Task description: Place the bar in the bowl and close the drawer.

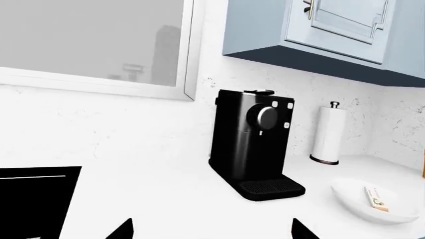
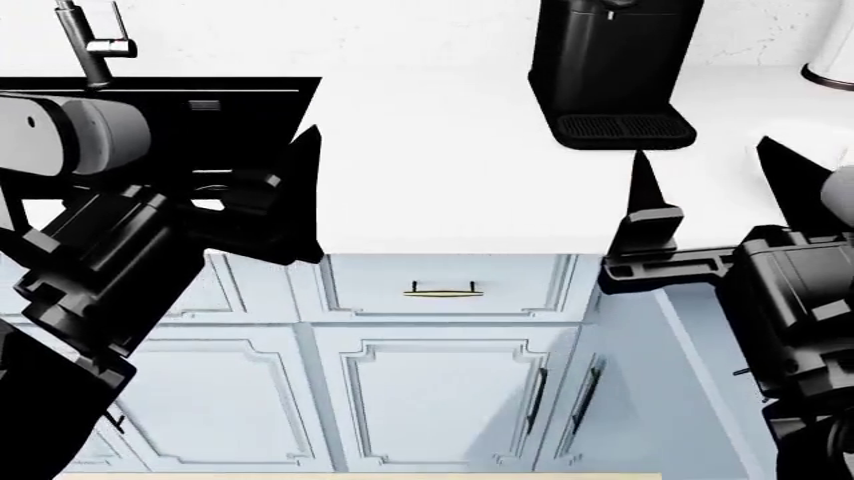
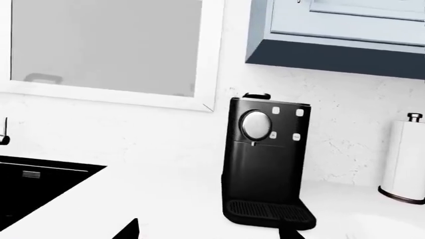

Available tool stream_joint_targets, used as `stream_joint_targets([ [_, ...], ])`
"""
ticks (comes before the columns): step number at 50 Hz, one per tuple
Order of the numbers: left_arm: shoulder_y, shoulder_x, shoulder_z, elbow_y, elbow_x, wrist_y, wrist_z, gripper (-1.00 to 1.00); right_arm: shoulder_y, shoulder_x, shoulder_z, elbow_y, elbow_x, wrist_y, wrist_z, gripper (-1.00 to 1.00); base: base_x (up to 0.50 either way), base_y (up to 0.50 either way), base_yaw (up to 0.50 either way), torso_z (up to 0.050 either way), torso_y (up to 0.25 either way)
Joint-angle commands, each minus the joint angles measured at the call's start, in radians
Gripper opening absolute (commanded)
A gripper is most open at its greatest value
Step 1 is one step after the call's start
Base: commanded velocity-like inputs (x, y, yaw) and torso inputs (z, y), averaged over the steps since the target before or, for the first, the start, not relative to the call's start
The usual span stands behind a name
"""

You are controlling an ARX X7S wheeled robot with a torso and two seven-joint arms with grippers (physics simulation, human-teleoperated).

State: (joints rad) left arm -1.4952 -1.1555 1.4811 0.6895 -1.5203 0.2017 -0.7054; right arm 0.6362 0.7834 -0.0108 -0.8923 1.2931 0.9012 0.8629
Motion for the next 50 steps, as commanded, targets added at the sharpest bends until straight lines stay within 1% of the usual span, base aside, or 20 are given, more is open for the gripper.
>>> stream_joint_targets([
  [1, 0.01, -0.001, 0.001, 0.0, 0.006, 0.003, 0.003, 1.0, -0.023, -0.004, 0.026, 0.012, 0.013, -0.025, 0.006, 1.0, 0.0, 0.0, 0.0, 0.0, 0.0],
  [7, 0.014, -0.004, -0.002, 0.001, 0.003, 0.008, 0.004, 1.0, -0.043, -0.007, 0.044, 0.007, 0.0, -0.047, -0.001, 1.0, -0.01, 0.0, -0.07, 0.0, 0.0],
  [50, 0.031, -0.003, -0.013, 0.007, -0.001, 0.012, 0.011, 1.0, -0.066, -0.001, 0.055, 0.009, 0.011, -0.076, -0.007, 1.0, -0.17, 0.02, -0.5, 0.0, 0.0],
])
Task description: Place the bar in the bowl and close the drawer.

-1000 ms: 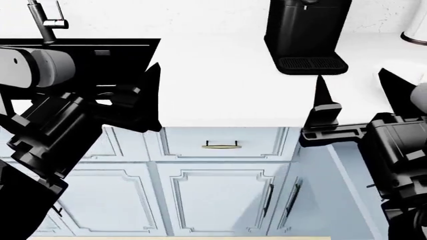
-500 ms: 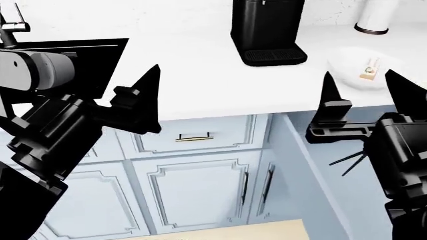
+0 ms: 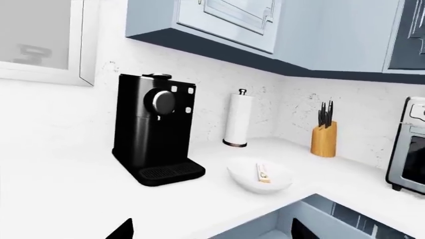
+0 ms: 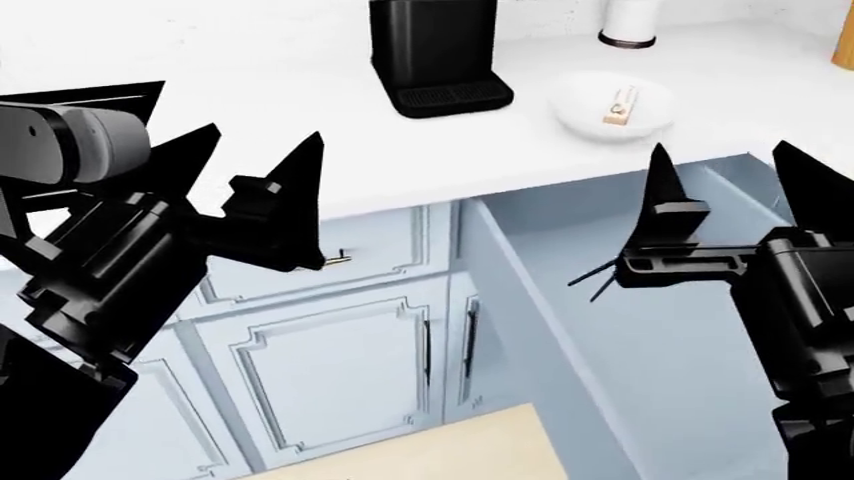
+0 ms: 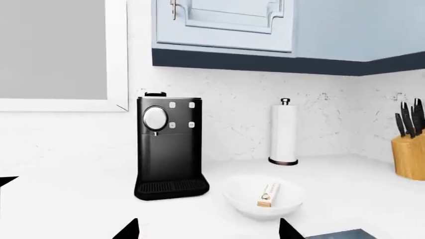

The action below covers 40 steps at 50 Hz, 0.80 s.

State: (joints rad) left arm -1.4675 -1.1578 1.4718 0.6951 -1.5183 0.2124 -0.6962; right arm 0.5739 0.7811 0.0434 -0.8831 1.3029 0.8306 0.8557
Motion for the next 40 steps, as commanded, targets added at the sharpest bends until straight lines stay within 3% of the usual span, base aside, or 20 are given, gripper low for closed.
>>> stream_joint_targets([
  [1, 0.004, 0.0, -0.003, 0.002, -0.002, 0.001, 0.001, 1.0, -0.004, 0.002, 0.001, 0.001, 0.0, -0.006, 0.0, 1.0, -0.16, 0.04, -0.5, 0.0, 0.0],
  [40, 0.026, 0.008, -0.006, -0.003, 0.007, -0.001, 0.008, 1.0, -0.016, 0.005, 0.0, -0.001, -0.006, -0.024, -0.004, 1.0, -0.15, 0.06, -0.5, 0.0, 0.0],
])
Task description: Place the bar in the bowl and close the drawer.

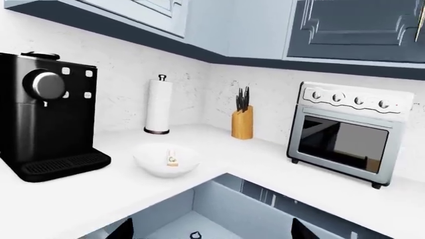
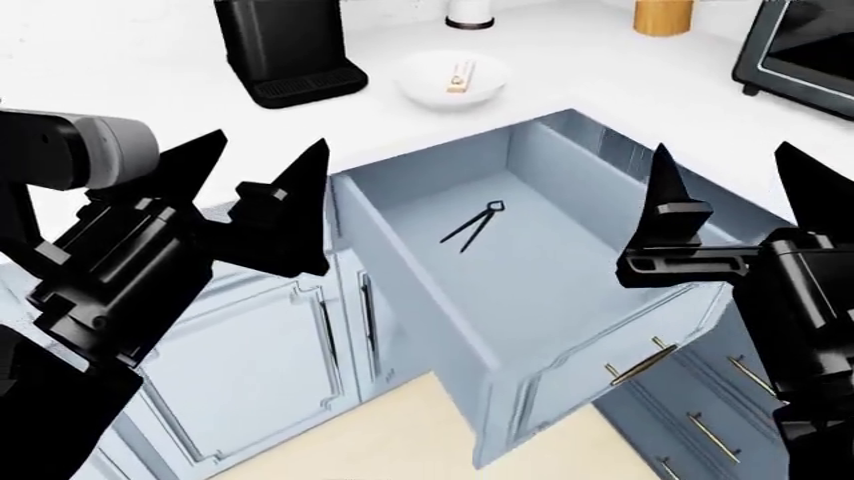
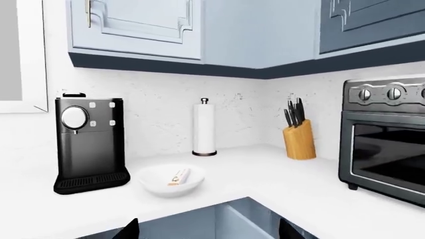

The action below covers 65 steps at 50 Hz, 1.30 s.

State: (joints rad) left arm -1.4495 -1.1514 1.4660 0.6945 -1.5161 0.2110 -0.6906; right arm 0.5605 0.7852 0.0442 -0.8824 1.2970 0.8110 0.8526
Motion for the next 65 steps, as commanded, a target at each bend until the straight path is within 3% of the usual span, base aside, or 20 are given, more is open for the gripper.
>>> stream_joint_targets([
  [1, 0.008, 0.001, -0.002, -0.003, 0.002, 0.004, 0.002, 1.0, -0.003, 0.001, -0.002, 0.0, -0.002, -0.004, -0.001, 1.0, -0.15, 0.09, -0.5, 0.0, 0.0],
  [33, 0.026, 0.005, -0.005, 0.0, 0.008, 0.004, 0.003, 1.0, -0.015, 0.002, -0.003, 0.006, -0.008, -0.017, 0.004, 1.0, -0.14, 0.1, -0.5, 0.0, 0.0],
  [42, 0.033, 0.004, -0.006, -0.002, 0.008, 0.008, 0.007, 1.0, -0.004, 0.008, -0.02, 0.002, -0.029, -0.006, 0.005, 1.0, 0.0, 0.0, 0.0, 0.0, 0.0],
  [65, 0.008, -0.008, -0.025, 0.004, -0.014, -0.013, 0.006, 1.0, 0.023, 0.027, -0.028, 0.0, -0.022, 0.011, 0.041, 1.0, 0.32, 0.36, 0.0, 0.0, 0.0],
])
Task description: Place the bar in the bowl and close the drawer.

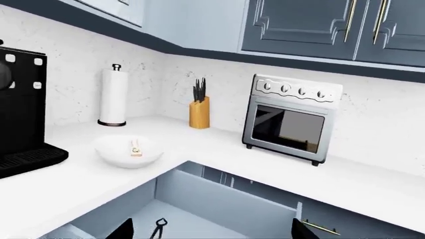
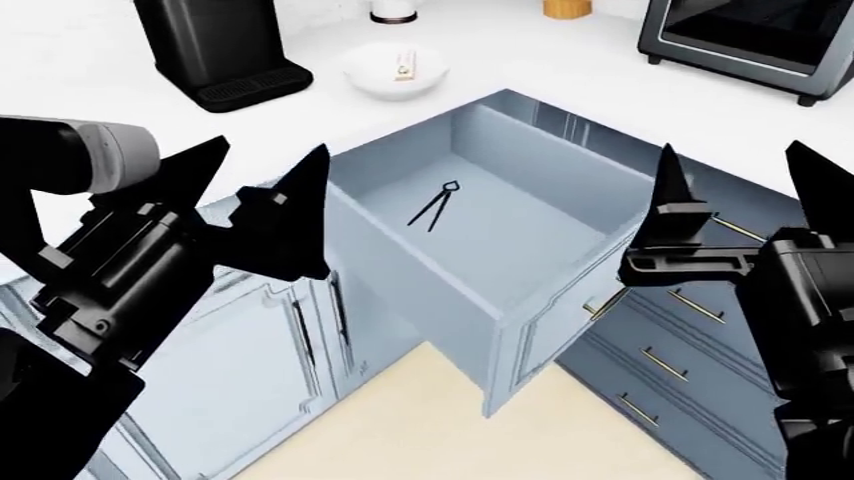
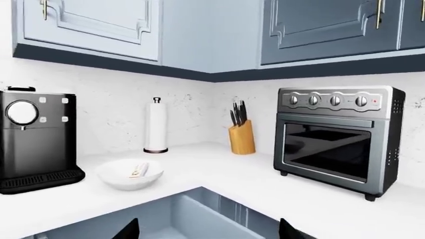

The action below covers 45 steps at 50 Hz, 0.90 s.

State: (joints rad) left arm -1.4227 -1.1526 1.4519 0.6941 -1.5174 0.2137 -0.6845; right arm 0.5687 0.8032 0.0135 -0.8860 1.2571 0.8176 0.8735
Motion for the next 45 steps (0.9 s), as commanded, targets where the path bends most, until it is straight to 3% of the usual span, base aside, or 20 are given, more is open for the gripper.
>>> stream_joint_targets([
  [1, -0.029, -0.01, -0.016, 0.006, -0.02, -0.023, 0.0, 1.0, 0.024, 0.013, 0.005, 0.01, 0.032, 0.009, 0.031, 1.0, 0.0, 0.0, 0.0, 0.0, 0.0],
  [7, -0.173, -0.038, -0.076, 0.014, -0.108, -0.129, -0.01, 1.0, 0.194, 0.098, 0.006, 0.037, 0.212, 0.074, 0.147, 1.0, 0.0, 0.0, 0.0, 0.0, 0.0],
  [13, -0.352, -0.042, -0.142, -0.012, -0.21, -0.278, -0.029, 1.0, 0.508, 0.196, -0.06, 0.105, 0.448, 0.147, 0.268, 1.0, 0.0, 0.0, 0.0, 0.0, 0.0],
  [19, -0.453, -0.026, -0.178, -0.046, -0.263, -0.366, -0.038, 1.0, 0.709, 0.224, -0.127, 0.163, 0.566, 0.19, 0.33, 1.0, 0.0, 0.0, 0.0, 0.0, 0.0],
  [28, -0.496, -0.01, -0.193, -0.071, -0.274, -0.413, -0.037, 1.0, 0.785, 0.217, -0.157, 0.182, 0.583, 0.21, 0.335, 1.0, 0.21, -0.19, 0.0, 0.0, 0.0],
  [45, -0.486, -0.011, -0.198, -0.065, -0.269, -0.417, -0.039, 1.0, 0.781, 0.226, -0.153, 0.178, 0.578, 0.202, 0.333, 1.0, 0.38, -0.33, 0.0, 0.0, 0.001],
])
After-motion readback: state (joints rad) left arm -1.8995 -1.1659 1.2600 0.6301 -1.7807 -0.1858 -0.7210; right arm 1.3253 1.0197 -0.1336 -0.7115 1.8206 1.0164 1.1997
